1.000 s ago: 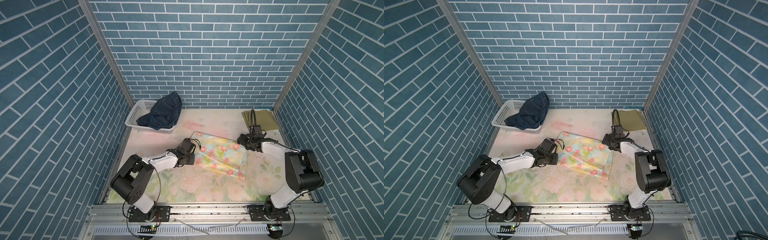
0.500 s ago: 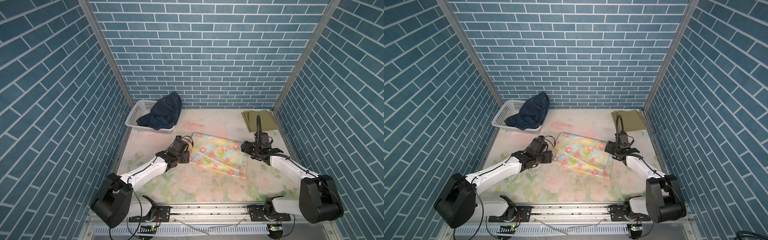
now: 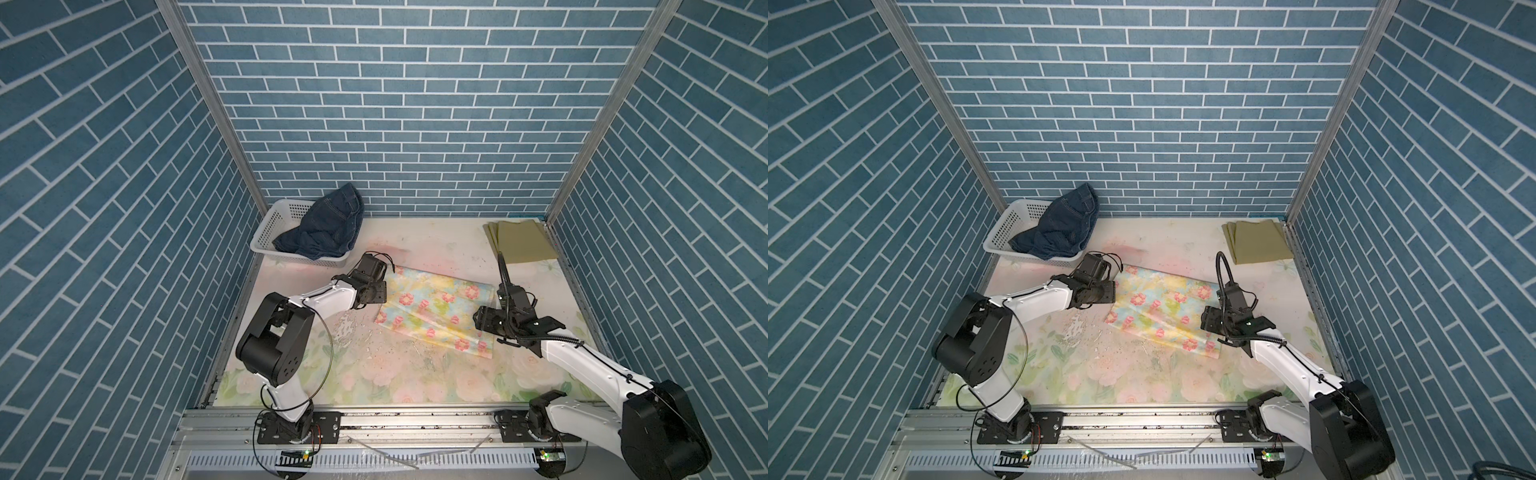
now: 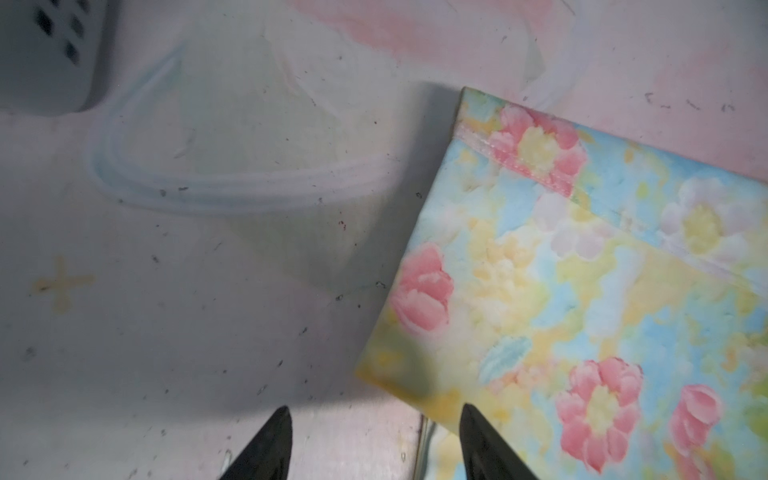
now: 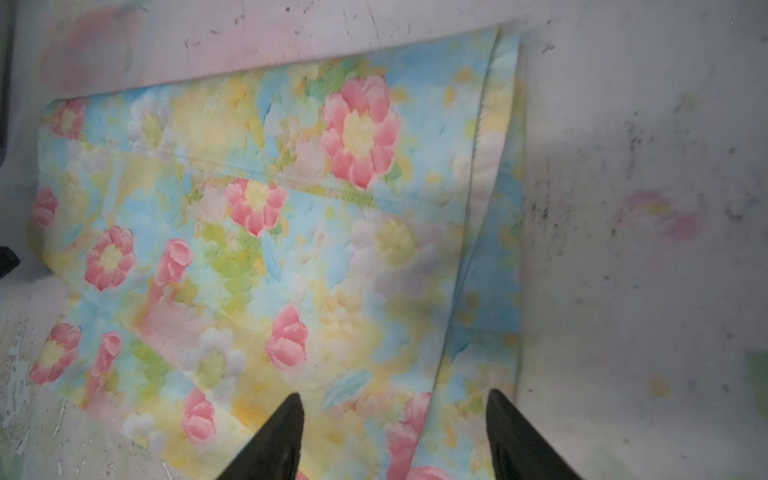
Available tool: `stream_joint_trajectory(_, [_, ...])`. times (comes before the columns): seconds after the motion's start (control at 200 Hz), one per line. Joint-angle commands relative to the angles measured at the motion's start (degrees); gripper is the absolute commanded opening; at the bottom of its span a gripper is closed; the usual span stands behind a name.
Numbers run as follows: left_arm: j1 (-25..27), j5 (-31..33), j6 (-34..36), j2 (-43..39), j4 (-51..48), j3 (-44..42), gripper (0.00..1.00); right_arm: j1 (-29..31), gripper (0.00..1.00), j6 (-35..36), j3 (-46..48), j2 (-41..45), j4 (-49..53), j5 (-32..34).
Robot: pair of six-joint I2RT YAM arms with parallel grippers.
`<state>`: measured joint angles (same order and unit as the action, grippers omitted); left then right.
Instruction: Fold and stack the skirts
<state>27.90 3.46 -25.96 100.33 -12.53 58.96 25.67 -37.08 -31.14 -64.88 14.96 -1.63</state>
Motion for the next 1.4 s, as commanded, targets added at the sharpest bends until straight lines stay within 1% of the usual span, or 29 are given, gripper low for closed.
stream_joint_trajectory(0.0, [-1.0,-0.8,1.2,2.7,0.6,2.4,0.61,2.0,0.68,-3.1,1.3,-2.0,-1.9,-0.6])
stream_joint_trajectory(0.07, [-1.0,-1.0,1.3,4.1,1.2,3.0,0.59,3.0,0.68,-3.3,1.3,-3.3,-2.4,-0.4])
stream_joint_trajectory(0.15, [-1.1,-1.2,1.6,5.4,1.6,3.6,0.55,3.8,0.67,-3.4,1.1,-4.3,-2.6,-0.2])
stream_joint_trajectory(0.25, [-1.1,-1.5,2.0,6.5,1.8,4.1,0.42,4.6,0.66,-3.6,1.1,-5.2,-2.7,-0.2])
stream_joint_trajectory(0.275, [-1.1,-1.7,2.0,6.5,1.9,4.1,0.36,4.6,0.66,-3.7,1.1,-5.4,-2.7,-0.2])
stream_joint_trajectory(0.32, [-1.1,-1.7,2.0,6.5,2.0,4.0,0.2,4.8,0.65,-3.8,1.2,-5.6,-2.7,-0.3])
stream_joint_trajectory(0.405, [-1.0,-1.4,2.2,5.8,2.4,3.4,0.0,5.1,0.62,-4.0,1.3,-5.7,-2.7,-0.3])
stream_joint_trajectory(0.565, [-1.1,-1.2,3.1,4.9,1.6,3.7,0.0,5.5,0.54,-4.7,1.6,-4.8,-1.8,0.2])
stream_joint_trajectory(0.77, [-1.0,-1.8,3.1,2.7,1.9,3.3,0.0,6.0,0.53,-4.7,1.5,-3.4,1.4,1.8])
stream_joint_trajectory(1.015, [-1.0,-1.7,3.1,0.4,2.0,2.7,0.0,6.5,0.52,-5.2,2.5,-0.9,4.7,2.2])
stream_joint_trajectory(1.25, [-1.0,-2.4,2.7,1.1,2.6,2.4,0.0,7.2,0.5,-6.7,3.9,0.1,3.8,-0.3])
stream_joint_trajectory(1.335, [-1.0,-2.4,2.6,1.4,2.7,2.4,0.0,7.7,0.46,-7.3,4.2,0.1,2.7,-1.5])
stream_joint_trajectory(1.395, [-1.0,-2.5,2.5,1.3,2.7,2.2,0.0,7.7,0.41,-7.9,4.5,0.2,1.2,-2.4])
